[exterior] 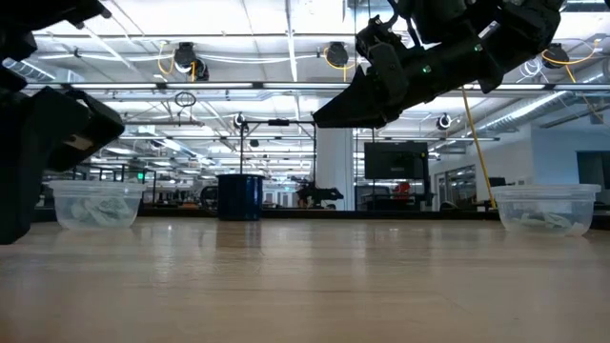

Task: Pick and place Stevia / Truvia into bins
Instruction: Put the stevia packet into the right container

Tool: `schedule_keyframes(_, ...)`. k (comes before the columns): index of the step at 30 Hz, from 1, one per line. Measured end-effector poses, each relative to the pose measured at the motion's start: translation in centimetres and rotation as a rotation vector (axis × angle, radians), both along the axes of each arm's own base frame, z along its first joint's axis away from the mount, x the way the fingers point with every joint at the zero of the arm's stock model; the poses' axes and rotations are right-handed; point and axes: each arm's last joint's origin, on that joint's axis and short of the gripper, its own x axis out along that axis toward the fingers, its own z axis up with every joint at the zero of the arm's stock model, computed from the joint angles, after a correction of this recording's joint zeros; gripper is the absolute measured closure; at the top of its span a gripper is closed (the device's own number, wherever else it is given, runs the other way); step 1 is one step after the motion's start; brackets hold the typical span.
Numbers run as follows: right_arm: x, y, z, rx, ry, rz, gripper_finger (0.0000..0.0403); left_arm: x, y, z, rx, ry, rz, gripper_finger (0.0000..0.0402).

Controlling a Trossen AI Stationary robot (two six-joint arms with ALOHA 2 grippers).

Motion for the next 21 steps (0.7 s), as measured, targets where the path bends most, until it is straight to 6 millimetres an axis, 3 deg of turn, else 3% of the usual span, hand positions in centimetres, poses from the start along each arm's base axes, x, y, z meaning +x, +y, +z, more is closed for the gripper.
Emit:
schedule_keyframes(7, 0.0, 0.0, 0.0, 0.001, 0.001, 0.0, 0.0245, -0.1, -0.3, 0.0, 0.041, -0.04, -0.08, 0.0179)
schedule_keyframes(17, 0.0, 0.1, 0.0, 0.012, 0.0, -0.002, 0.0245, 0.4, -0.9, -1.9, 0.069, -0.059, -0.189, 0.0179)
schedule_keyframes(21, 0.0, 0.1, 0.0, 0.012, -0.001, -0.002, 0.0245, 0.3, -0.7, -2.2, 0.13, -0.041, -0.213, 0.0207)
